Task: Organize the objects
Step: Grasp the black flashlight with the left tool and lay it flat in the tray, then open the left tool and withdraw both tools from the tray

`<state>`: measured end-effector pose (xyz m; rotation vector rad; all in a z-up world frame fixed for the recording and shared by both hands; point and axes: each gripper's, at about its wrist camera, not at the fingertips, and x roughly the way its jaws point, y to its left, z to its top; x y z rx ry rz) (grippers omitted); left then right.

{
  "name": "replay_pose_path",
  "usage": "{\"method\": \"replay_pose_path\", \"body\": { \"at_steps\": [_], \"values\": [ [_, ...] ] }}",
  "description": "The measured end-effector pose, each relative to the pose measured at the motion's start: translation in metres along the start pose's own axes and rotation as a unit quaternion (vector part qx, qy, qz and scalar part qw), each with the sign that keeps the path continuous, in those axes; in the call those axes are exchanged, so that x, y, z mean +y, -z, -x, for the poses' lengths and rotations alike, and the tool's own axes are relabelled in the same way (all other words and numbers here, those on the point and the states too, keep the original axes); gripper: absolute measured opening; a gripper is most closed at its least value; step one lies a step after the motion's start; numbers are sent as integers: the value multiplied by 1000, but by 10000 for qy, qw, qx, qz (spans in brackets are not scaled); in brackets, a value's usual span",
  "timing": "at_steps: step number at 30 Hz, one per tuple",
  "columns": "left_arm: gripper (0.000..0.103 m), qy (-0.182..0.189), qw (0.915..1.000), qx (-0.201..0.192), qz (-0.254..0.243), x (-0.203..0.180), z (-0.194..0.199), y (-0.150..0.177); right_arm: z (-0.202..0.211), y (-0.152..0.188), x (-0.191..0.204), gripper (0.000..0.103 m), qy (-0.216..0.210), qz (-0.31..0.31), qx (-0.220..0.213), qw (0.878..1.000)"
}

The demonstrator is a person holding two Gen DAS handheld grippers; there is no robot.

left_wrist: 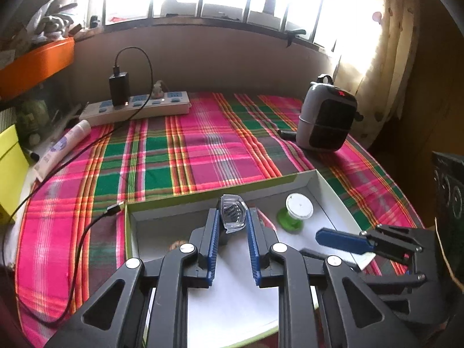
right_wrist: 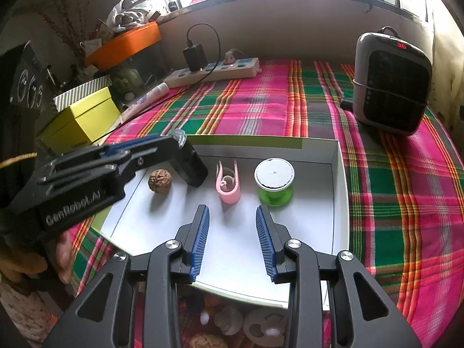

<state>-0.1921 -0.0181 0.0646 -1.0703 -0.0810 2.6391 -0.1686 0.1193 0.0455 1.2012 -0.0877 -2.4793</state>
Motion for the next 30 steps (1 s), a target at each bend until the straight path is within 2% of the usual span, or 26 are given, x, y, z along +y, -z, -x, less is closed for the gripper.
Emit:
{"method": "replay_pose_path", "body": {
  "at_steps": [4,11,26,30],
  "values": [
    [14,39,9997,-67,224,2,9,17,3,4,0,35,-11,-32,2,10000],
    [14,80,9992,145,375,0,2,38,3,12,2,35,-17,-32,59,10000],
    [15,207,9985,421,274,-3,-8,43,6,17,-5,35,-12,-121,56,9999],
    [20,118,9990,387,186,-4,-1,47,8,20,-3,35,-8,-80,38,10000]
  ]
}}
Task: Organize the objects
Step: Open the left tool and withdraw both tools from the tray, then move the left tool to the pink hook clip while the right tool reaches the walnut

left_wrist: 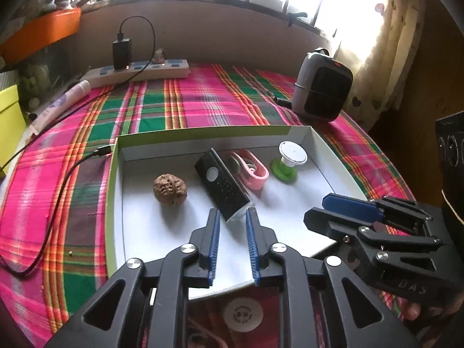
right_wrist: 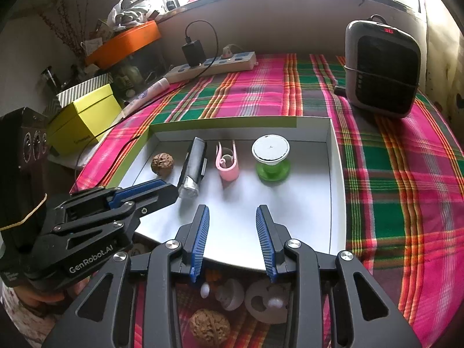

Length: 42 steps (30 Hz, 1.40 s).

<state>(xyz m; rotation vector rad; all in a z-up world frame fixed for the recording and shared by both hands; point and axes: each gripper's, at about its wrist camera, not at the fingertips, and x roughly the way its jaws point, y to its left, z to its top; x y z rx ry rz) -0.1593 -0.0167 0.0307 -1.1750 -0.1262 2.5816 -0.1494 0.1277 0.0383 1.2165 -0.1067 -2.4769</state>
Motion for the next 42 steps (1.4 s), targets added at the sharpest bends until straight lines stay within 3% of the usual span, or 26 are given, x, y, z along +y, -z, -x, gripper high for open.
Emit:
{"method": "replay_pose_path", "body": {
  "at_steps": [18,42],
  "values": [
    [35,-422,9987,-267,-33,-1,43,27,31,23,14,35,241,49,-312,9992],
    [42,-731,9970,-251,28,-1,66,74,54,67,21,41,437,117,-408,9981]
  ]
}}
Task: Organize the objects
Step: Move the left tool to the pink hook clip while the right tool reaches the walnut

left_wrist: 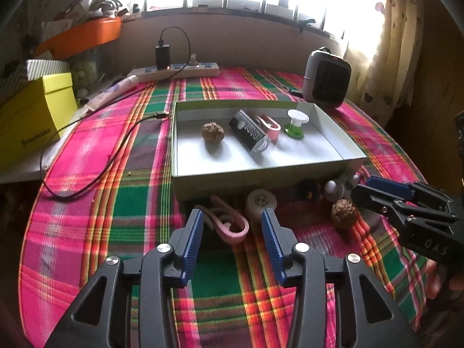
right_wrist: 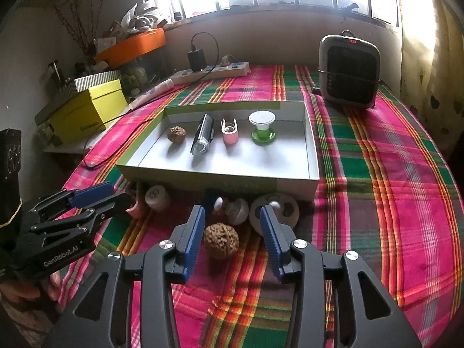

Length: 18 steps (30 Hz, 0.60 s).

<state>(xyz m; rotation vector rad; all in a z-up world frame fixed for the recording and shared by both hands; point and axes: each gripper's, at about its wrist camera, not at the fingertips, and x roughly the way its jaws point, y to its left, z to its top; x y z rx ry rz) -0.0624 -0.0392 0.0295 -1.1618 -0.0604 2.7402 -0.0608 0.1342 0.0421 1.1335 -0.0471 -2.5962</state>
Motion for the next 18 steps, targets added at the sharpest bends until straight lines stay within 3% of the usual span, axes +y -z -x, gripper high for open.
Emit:
{"method": "replay_pose_path", "body": {
  "at_steps": [8,11,18],
  "values": [
    [48,42,9999,62,80,3,-1,12,0,14,-2,42,47,67,129,9999],
    [54,109,9998,160,96,6,-3,18,0,19,-7,50,111,66,139,9998],
    [60,303,9993,137,194,17,-3,27,-2,23,-7,51,71,102,238,9996]
  ]
}}
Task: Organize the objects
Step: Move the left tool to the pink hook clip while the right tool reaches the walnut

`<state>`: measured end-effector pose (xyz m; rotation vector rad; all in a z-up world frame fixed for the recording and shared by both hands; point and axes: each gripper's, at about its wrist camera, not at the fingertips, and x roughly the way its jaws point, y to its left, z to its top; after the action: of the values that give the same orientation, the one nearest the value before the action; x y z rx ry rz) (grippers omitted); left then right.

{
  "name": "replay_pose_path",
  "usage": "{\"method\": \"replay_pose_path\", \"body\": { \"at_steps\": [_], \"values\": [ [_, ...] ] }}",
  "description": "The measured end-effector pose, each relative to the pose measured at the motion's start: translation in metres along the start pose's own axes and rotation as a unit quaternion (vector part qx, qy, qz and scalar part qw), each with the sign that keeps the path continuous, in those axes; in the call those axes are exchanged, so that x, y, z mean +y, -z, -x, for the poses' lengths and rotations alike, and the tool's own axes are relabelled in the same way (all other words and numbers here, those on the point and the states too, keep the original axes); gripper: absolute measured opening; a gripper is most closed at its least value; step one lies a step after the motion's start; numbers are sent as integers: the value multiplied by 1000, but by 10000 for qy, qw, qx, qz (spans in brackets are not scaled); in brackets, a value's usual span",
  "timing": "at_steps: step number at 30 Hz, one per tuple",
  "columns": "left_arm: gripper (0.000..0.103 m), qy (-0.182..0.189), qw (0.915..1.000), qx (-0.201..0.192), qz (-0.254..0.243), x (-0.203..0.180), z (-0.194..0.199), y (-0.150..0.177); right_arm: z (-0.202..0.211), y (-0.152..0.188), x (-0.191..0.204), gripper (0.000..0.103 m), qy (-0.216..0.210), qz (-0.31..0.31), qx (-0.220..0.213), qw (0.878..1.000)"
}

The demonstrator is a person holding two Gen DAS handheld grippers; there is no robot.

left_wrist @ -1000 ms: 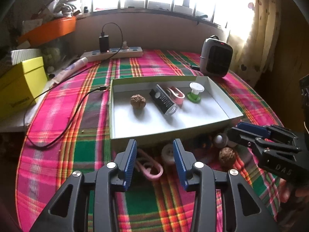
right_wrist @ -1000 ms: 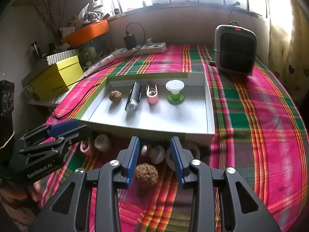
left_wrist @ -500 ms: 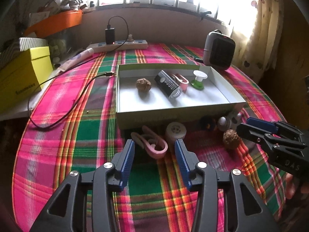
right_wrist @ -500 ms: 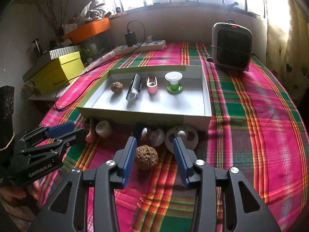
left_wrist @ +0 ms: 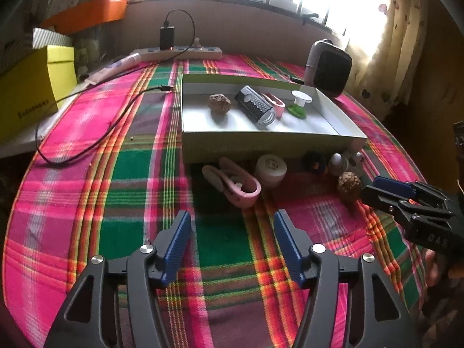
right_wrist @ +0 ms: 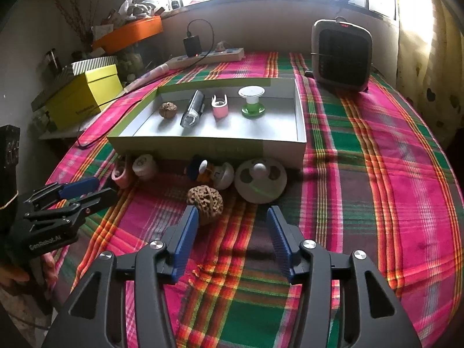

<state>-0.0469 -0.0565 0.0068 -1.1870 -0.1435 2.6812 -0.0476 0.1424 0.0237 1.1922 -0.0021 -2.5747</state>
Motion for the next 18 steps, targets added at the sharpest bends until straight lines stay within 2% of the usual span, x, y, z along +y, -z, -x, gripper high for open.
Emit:
{"method": "replay_pose_path", "body": {
  "at_steps": [12,18],
  "values": [
    [65,245,9996,54,140,4,-4,-7,-13,0,13,51,-118,194,131,9997],
    [66,75,9997,104,194,5,-13,-18,-20,-2,18,51,-8,405,209,9990]
  ]
}}
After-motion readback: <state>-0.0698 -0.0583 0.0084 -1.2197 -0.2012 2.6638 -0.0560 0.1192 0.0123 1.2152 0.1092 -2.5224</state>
